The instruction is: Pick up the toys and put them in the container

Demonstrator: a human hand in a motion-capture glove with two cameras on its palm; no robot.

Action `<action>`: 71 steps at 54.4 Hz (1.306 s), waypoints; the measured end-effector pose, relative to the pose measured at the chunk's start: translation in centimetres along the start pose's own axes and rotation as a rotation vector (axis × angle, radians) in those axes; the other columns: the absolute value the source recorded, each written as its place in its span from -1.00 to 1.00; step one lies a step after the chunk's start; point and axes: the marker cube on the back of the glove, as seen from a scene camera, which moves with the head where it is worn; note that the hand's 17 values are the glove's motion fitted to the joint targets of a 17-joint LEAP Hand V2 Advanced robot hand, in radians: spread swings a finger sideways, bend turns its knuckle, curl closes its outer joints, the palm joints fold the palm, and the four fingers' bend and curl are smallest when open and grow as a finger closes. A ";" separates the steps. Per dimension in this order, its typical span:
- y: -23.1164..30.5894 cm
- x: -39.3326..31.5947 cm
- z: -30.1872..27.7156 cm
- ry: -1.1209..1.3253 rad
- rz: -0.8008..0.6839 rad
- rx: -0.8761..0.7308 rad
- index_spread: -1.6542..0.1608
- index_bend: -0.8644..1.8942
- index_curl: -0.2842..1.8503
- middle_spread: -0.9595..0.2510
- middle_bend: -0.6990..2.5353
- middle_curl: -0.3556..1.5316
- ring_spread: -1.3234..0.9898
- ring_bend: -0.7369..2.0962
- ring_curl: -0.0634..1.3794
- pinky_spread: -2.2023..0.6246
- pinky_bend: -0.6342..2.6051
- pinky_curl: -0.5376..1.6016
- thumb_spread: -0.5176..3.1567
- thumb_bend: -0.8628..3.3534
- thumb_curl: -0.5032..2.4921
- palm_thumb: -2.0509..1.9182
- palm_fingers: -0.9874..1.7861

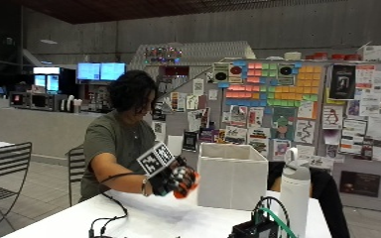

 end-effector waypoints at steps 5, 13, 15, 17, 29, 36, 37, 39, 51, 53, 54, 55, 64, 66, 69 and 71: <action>-1.9 -1.5 -7.5 -0.031 -0.005 0.194 0.42 -0.25 -0.11 -0.08 0.07 0.31 -0.23 0.44 0.00 0.28 0.01 -0.04 0.07 -0.50 -0.36 0.22 0.44; -5.5 -8.0 -19.5 -0.142 -0.216 0.417 0.41 -0.25 -0.04 -0.12 0.09 0.38 -0.23 0.48 0.05 0.28 0.04 -0.01 0.12 -0.50 -0.37 0.19 0.39; -6.5 -10.8 -22.1 -0.183 -0.203 0.433 0.40 -0.24 -0.02 -0.13 0.09 0.40 -0.23 0.48 0.05 0.28 0.05 -0.01 0.13 -0.50 -0.37 0.19 0.38; -6.8 -14.3 -24.5 -0.263 -0.293 0.431 0.40 -0.24 0.00 -0.14 0.10 0.42 -0.23 0.49 0.06 0.27 0.05 -0.01 0.13 -0.50 -0.36 0.18 0.37; -12.0 -28.1 -28.9 -0.261 -0.278 0.348 0.38 -0.24 0.11 -0.18 0.10 0.49 -0.23 0.51 0.08 0.28 0.08 0.01 0.14 -0.51 -0.36 0.17 0.34; -15.0 -32.7 -27.4 -0.120 -0.511 0.339 0.37 -0.24 0.17 -0.20 0.10 0.52 -0.23 0.52 0.08 0.28 0.09 0.01 0.14 -0.51 -0.36 0.17 0.32; -15.5 -33.4 -27.2 -0.124 -0.496 0.330 0.37 -0.24 0.18 -0.20 0.10 0.53 -0.23 0.52 0.08 0.28 0.09 0.01 0.14 -0.51 -0.35 0.17 0.32; -16.6 -34.5 -26.5 -0.115 -0.508 0.314 0.37 -0.24 0.20 -0.20 0.10 0.53 -0.23 0.52 0.09 0.28 0.09 0.01 0.14 -0.51 -0.35 0.17 0.32; -22.7 -35.2 -20.1 -0.098 -0.183 0.071 0.35 -0.22 0.28 -0.21 0.09 0.56 -0.21 0.50 0.06 0.30 0.02 -0.03 0.13 -0.52 -0.35 0.15 0.21; -23.0 -35.0 -19.4 -0.152 -0.185 0.048 0.34 -0.22 0.30 -0.20 0.10 0.56 -0.21 0.49 0.07 0.30 0.01 -0.02 0.13 -0.52 -0.35 0.15 0.21; -23.0 -34.9 -19.1 -0.171 -0.203 0.041 0.34 -0.21 0.30 -0.19 0.09 0.56 -0.21 0.48 0.06 0.31 0.00 -0.03 0.13 -0.53 -0.35 0.14 0.18; -23.0 -34.8 -18.9 -0.185 -0.217 0.034 0.34 -0.21 0.31 -0.18 0.09 0.55 -0.21 0.46 0.06 0.32 -0.01 -0.04 0.13 -0.53 -0.36 0.14 0.17; -23.2 -33.3 -16.4 -0.197 -0.126 -0.099 0.33 -0.10 0.31 -0.05 0.01 0.46 -0.18 0.14 -0.11 0.46 -0.04 -0.06 0.10 -0.57 -0.40 0.08 -0.13; -23.2 -33.2 -16.6 -0.260 -0.088 -0.109 0.33 -0.11 0.28 -0.01 -0.06 0.41 -0.14 0.05 -0.16 0.49 -0.02 -0.06 0.06 -0.60 -0.41 0.04 -0.28; -23.2 -32.3 -17.0 -0.320 -0.056 -0.093 0.34 -0.15 0.23 0.07 -0.17 0.33 -0.10 -0.05 -0.24 0.53 0.02 -0.06 -0.01 -0.62 -0.41 0.00 -0.40; -23.0 -31.7 -17.2 -0.309 -0.043 -0.080 0.34 -0.16 0.20 0.11 -0.21 0.29 -0.09 -0.09 -0.29 0.54 0.02 -0.08 -0.04 -0.62 -0.42 0.00 -0.38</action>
